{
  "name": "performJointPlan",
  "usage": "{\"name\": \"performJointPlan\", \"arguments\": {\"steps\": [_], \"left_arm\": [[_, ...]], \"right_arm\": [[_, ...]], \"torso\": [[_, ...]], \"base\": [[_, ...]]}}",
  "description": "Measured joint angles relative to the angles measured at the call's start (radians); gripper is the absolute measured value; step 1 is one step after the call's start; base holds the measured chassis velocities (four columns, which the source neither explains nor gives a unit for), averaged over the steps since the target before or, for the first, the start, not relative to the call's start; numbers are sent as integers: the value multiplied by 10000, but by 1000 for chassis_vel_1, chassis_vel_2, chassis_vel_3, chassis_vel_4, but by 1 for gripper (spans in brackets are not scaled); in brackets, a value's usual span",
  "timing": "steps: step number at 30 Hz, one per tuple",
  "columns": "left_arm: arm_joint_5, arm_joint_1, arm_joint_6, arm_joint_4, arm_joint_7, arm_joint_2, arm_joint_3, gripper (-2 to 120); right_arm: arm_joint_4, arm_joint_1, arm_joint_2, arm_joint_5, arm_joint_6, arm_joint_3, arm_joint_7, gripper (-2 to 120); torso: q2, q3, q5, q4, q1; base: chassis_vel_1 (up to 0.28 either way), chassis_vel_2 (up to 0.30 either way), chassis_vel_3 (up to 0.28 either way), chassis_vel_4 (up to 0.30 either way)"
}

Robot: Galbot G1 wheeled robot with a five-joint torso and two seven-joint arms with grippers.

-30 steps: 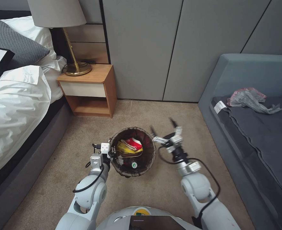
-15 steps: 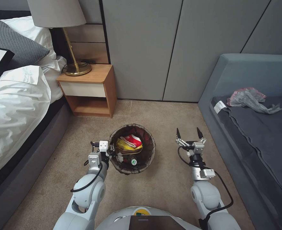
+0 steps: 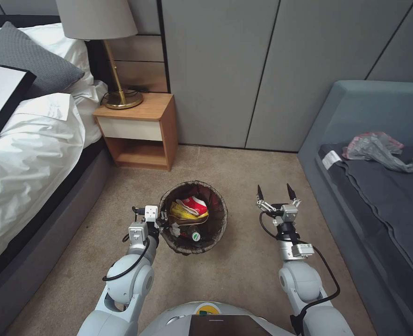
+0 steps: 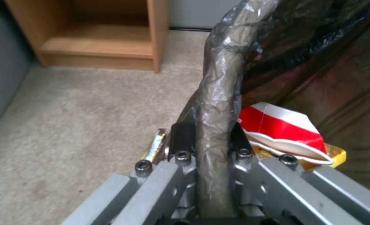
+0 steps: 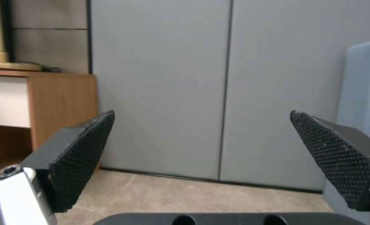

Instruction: Pick up the trash bin, then pick up the garbage from the floor and place it into the trash bin.

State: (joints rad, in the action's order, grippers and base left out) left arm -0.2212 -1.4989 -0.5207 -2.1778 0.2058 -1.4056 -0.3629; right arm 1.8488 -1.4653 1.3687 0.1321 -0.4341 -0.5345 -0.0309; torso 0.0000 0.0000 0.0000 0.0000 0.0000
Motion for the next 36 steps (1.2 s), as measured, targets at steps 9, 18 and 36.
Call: {"name": "performJointPlan", "arguments": {"steps": [9,18,36], "left_arm": [[-46,11,-9,-17,-7,27,-19,2],[-81,23,-18,-22,-9,24,-72,2],[-46,42,106,87,12,11,-63,2]], "right_arm": [[22,9,-4,22,-1,-4,174,99],[-31,98,-9,29,-12,37,329,99],[-64,186,19,35,36,45,340,98]], "torso": [[0,0,0,1,0],[0,0,0,2,0],[0,0,0,2,0]], "base": [[85,92,87,93],[118,123,117,111],[121,129,125,125]]}}
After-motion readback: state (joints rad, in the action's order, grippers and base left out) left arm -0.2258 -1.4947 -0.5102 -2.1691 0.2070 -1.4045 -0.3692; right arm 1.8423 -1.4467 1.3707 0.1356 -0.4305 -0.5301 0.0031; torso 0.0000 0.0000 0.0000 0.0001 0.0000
